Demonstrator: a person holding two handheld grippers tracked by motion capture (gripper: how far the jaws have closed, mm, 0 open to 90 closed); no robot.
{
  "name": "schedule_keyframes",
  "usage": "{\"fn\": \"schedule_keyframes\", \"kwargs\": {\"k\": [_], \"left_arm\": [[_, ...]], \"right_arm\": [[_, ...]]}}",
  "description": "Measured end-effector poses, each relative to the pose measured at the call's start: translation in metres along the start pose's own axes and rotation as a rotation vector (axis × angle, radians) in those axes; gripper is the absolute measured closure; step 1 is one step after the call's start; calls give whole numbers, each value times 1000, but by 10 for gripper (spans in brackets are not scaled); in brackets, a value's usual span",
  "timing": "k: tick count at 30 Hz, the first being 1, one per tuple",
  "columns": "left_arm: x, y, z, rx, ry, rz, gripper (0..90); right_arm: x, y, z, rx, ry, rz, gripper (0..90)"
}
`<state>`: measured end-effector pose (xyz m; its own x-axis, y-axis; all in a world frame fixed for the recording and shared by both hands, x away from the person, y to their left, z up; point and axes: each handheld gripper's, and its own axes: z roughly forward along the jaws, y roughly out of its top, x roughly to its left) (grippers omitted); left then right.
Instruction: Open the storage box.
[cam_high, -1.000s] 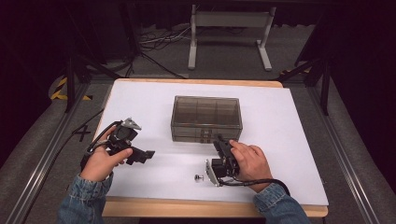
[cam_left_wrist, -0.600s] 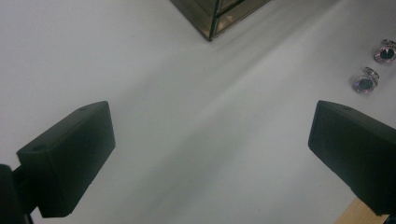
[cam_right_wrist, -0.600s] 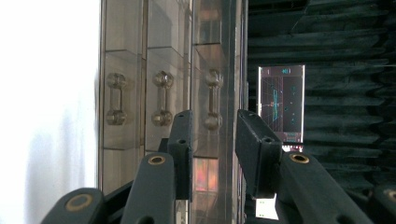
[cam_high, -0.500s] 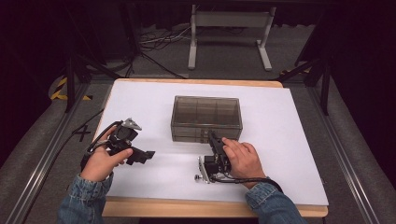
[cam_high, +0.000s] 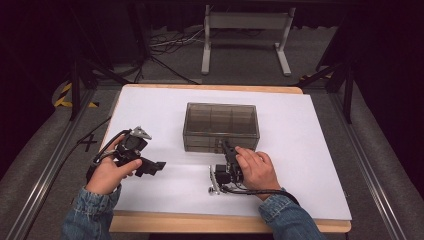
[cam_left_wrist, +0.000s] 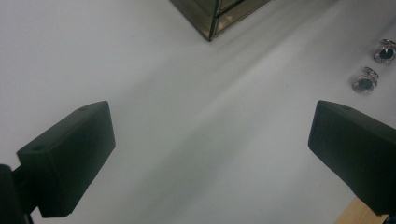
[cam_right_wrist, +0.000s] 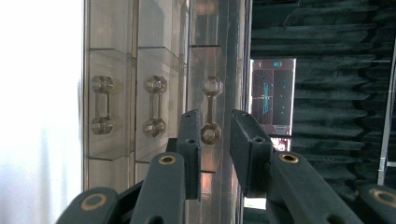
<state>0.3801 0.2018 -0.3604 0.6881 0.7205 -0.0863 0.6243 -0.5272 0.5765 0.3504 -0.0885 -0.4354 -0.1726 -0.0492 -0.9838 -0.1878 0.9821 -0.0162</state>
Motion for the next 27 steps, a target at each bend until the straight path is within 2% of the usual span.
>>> {"fn": "schedule_keyframes", "kwargs": {"k": [14,27], "left_arm": [[0,0,0,-1,0,0,15],[1,0,-1,0,3,3,15]], "right_arm": [[1,5,3,22,0,-23,793],[2,6,0,26,3,-11,805]]}}
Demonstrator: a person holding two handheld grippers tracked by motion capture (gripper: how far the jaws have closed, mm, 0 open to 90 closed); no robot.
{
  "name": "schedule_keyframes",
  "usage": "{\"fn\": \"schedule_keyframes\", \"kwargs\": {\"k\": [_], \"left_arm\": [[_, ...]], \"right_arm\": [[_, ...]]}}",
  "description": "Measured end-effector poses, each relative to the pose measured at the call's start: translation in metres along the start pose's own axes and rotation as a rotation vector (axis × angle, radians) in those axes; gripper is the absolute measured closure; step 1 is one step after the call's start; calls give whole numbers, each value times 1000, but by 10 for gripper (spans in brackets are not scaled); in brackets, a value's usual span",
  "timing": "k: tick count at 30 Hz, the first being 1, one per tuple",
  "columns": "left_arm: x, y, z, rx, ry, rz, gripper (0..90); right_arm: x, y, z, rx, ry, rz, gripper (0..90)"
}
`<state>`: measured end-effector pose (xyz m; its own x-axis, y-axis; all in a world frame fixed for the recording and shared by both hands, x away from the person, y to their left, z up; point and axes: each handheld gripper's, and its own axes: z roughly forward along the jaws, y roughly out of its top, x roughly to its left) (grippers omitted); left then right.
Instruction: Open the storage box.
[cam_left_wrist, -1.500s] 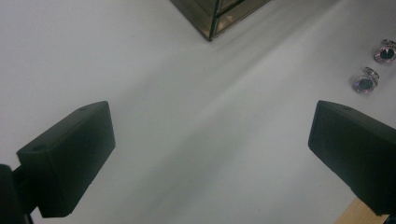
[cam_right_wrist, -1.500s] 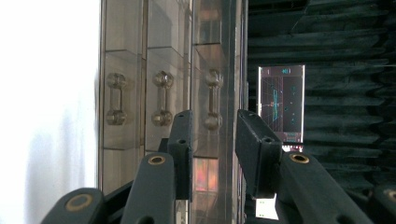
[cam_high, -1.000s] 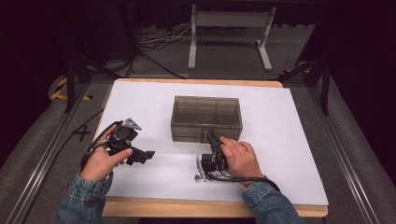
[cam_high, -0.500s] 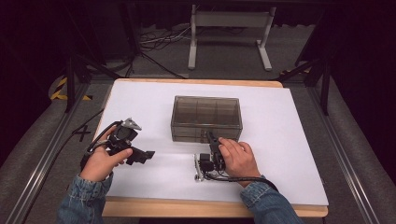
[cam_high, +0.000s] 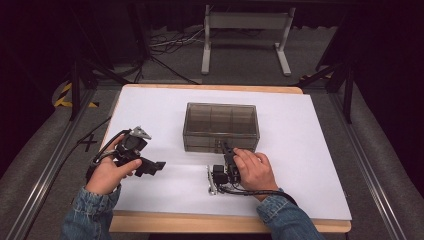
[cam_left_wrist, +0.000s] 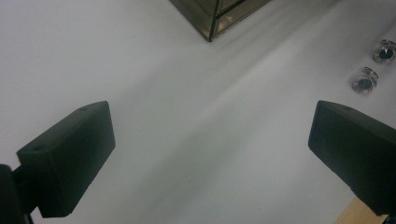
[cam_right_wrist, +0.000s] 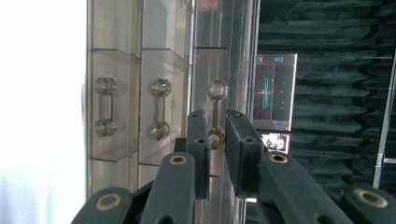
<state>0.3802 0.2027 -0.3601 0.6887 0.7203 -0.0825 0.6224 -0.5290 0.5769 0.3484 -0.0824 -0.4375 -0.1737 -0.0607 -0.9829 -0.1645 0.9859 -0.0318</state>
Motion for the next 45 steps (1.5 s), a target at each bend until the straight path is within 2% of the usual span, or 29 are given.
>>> {"fn": "schedule_keyframes", "kwargs": {"k": [8,11,14,23,28,32,38,41,45], "left_arm": [[0,0,0,-2,2,-1,15],[0,0,0,1,3,-1,15],[1,0,0,2,3,-4,15],[1,-1,-1,-3,2,-4,15],[1,0,-1,0,0,-4,15],[1,0,0,2,-1,-4,15],[0,1,1,3,-1,-2,15],[0,1,2,3,-5,-3,15],[0,3,3,4,-7,2,15]], "right_arm": [[2,2,-14,-20,-1,-3,805],[2,2,-20,-21,5,19,804],[2,4,-26,-33,1,9,804],[5,3,-31,-45,10,10,797],[3,0,-34,-58,14,31,751],[-2,-6,-42,-87,34,67,737],[-8,-19,-47,-109,50,122,716],[-9,-25,-49,-120,47,128,712],[-12,-36,-53,-141,66,148,717]]}}
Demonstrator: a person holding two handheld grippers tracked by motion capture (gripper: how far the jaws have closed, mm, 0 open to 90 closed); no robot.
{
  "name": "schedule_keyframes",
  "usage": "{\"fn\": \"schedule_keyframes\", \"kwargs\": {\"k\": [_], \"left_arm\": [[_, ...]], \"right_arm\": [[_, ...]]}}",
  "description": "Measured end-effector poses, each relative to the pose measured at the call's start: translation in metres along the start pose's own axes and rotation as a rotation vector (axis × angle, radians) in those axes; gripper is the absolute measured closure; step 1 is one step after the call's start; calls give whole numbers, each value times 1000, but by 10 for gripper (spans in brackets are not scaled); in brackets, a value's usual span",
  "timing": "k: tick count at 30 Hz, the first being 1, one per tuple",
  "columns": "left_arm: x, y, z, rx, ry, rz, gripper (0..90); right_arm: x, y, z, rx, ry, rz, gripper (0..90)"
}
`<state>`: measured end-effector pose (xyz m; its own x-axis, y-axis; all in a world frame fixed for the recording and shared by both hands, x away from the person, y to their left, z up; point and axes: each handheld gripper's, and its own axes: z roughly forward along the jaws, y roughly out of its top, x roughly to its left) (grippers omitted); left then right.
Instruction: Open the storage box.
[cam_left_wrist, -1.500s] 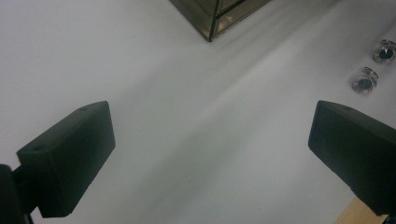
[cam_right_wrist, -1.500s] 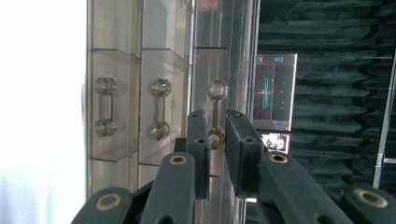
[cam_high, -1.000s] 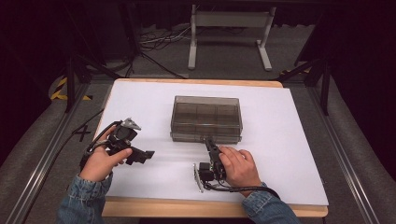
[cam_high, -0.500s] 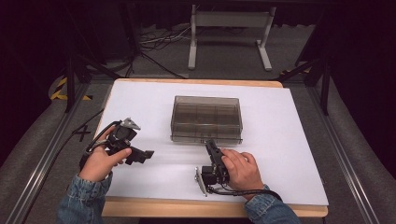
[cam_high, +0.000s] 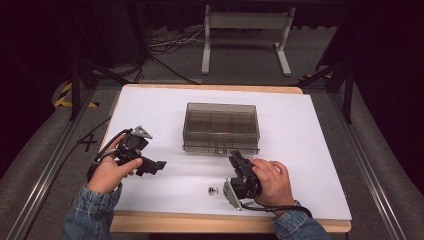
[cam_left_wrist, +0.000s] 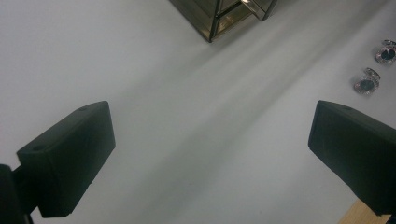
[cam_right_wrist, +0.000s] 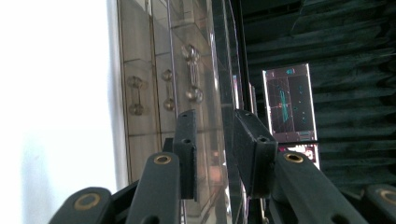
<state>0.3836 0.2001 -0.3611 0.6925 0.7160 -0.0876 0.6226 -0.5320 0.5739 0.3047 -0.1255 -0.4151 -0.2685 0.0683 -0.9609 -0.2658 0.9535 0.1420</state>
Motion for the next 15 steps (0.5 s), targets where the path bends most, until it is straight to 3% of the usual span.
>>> {"fn": "schedule_keyframes", "kwargs": {"k": [4,7,9,10,11,15], "left_arm": [[0,1,1,0,-4,-1,15],[-1,4,2,-5,-7,4,15],[-1,4,2,-5,-7,4,15],[-1,7,2,-7,-8,10,15],[-1,7,2,-7,-8,10,15],[-2,10,4,-7,-13,18,15]], "right_arm": [[-3,-9,-5,-15,17,39,717],[-8,-21,-10,-37,62,104,712],[-9,-23,-11,-38,69,113,712],[-12,-29,-14,-51,99,156,713],[-12,-29,-14,-51,99,156,713],[-19,-39,-20,-62,156,248,713]]}}
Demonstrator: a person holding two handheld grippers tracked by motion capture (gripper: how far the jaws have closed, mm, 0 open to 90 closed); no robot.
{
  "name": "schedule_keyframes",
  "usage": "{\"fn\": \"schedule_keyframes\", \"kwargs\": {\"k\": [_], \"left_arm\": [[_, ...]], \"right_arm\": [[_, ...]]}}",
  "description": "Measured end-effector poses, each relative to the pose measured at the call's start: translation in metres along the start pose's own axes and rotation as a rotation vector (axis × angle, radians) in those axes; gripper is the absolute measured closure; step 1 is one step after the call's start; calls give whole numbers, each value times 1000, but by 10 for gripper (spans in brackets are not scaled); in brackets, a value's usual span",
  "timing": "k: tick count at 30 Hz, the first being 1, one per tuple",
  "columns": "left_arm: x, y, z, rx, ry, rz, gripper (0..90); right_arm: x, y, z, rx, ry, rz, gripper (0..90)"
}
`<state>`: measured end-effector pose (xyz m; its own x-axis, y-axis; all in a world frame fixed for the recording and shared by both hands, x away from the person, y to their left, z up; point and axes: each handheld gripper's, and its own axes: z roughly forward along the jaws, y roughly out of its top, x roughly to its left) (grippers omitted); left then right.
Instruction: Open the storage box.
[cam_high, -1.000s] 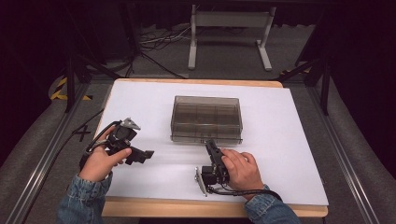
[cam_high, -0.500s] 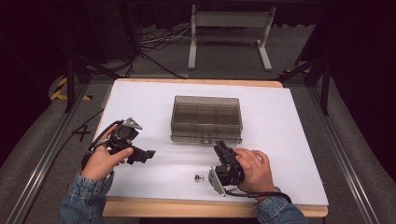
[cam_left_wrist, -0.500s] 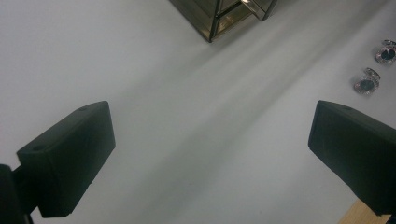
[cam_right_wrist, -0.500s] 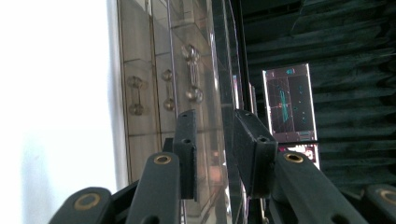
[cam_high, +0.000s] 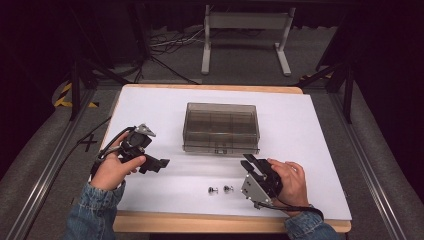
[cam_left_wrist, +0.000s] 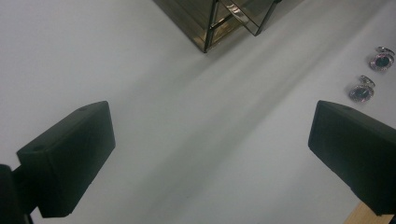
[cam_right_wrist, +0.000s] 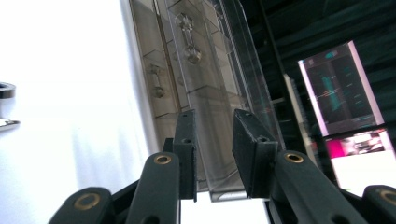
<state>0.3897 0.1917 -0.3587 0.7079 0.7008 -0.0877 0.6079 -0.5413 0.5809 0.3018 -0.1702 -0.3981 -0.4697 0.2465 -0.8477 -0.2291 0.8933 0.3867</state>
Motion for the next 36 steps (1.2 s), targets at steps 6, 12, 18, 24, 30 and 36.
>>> {"fn": "schedule_keyframes", "kwargs": {"k": [6,12,18,24,30,36], "left_arm": [[-1,2,1,2,-1,7,15],[-1,1,1,3,2,6,15],[-1,1,0,5,-2,12,15],[-2,0,0,6,-2,12,15],[-3,0,0,8,-2,13,15],[-3,0,-1,7,3,12,15]], "right_arm": [[-10,-9,-3,-21,90,141,709],[-26,-19,-7,-55,180,247,669],[-36,-24,-8,-78,252,325,647],[-46,-29,-9,-121,345,434,641],[-55,-34,-7,-137,438,527,624],[-63,-40,-6,-136,498,608,644]]}}
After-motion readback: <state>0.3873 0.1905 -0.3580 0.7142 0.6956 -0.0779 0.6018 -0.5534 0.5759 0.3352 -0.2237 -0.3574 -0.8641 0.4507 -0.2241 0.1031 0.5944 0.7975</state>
